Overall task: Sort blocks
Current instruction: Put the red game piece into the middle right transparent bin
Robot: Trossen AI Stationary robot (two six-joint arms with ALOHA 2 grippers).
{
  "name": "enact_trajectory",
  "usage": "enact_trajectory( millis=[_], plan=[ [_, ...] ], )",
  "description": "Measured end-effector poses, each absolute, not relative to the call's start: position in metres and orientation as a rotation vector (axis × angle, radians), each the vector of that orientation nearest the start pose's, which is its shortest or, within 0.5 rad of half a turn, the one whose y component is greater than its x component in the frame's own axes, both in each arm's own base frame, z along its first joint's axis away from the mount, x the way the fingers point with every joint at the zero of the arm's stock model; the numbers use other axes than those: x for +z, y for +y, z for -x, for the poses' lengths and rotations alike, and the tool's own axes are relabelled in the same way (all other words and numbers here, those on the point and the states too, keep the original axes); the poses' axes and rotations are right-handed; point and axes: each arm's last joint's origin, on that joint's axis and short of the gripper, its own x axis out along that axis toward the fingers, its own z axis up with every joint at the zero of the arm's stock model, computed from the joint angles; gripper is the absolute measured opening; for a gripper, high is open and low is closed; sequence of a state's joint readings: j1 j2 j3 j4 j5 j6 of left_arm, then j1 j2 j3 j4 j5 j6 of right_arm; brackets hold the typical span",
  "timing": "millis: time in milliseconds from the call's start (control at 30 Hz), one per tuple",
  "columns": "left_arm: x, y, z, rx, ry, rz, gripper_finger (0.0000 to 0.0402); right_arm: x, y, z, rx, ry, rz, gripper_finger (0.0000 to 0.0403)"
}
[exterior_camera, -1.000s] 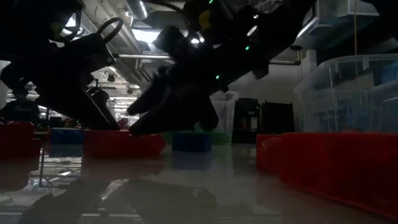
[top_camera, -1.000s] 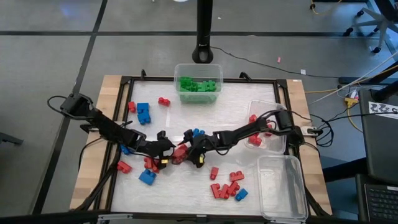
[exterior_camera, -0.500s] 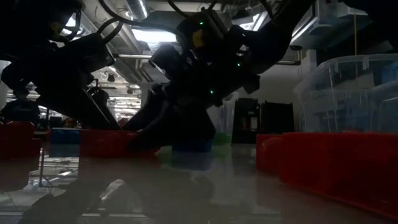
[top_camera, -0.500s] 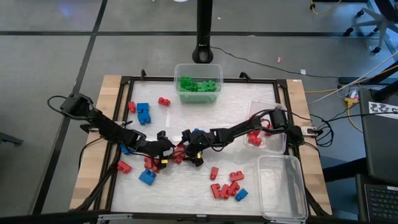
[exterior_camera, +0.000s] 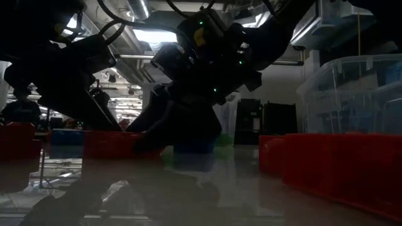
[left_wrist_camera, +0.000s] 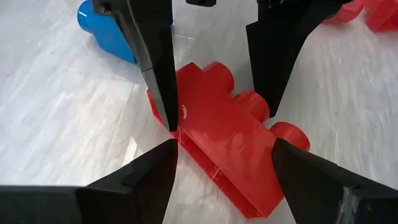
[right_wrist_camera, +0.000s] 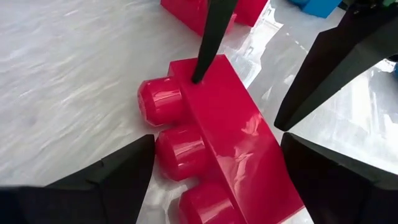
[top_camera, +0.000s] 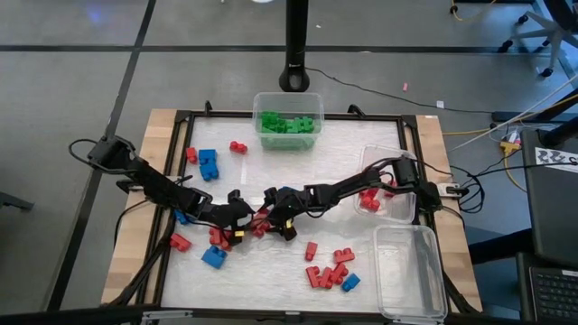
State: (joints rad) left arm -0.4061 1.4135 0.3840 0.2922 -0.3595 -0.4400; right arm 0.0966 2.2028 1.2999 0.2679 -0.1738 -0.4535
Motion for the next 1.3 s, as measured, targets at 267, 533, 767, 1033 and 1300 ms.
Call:
enact_trajectory(
  millis=[267, 533, 767, 1033, 1300],
  plan=[
    [0.126, -0.071, -0.207, 0.162, 0.717, 0.211, 0.0251, 0.117, 0.060, -0.442, 0.421, 0.609, 0.409, 0.0347],
    [0.131, -0.067, -0.204, 0.216, 0.695, 0.229, 0.0251, 0.141, 0.062, -0.440, 0.366, 0.562, 0.372, 0.0347],
    [0.131, -0.066, -0.205, 0.223, 0.692, 0.234, 0.0251, 0.142, 0.068, -0.441, 0.312, 0.566, 0.204, 0.0347],
    [0.126, -0.066, -0.206, 0.260, 0.701, 0.219, 0.0251, 0.135, 0.098, -0.439, 0.253, 0.557, 0.221, 0.0347],
    [0.125, -0.066, -0.207, 0.270, 0.698, 0.227, 0.0251, 0.124, 0.096, -0.437, 0.086, 0.617, 0.373, 0.0347]
  ],
)
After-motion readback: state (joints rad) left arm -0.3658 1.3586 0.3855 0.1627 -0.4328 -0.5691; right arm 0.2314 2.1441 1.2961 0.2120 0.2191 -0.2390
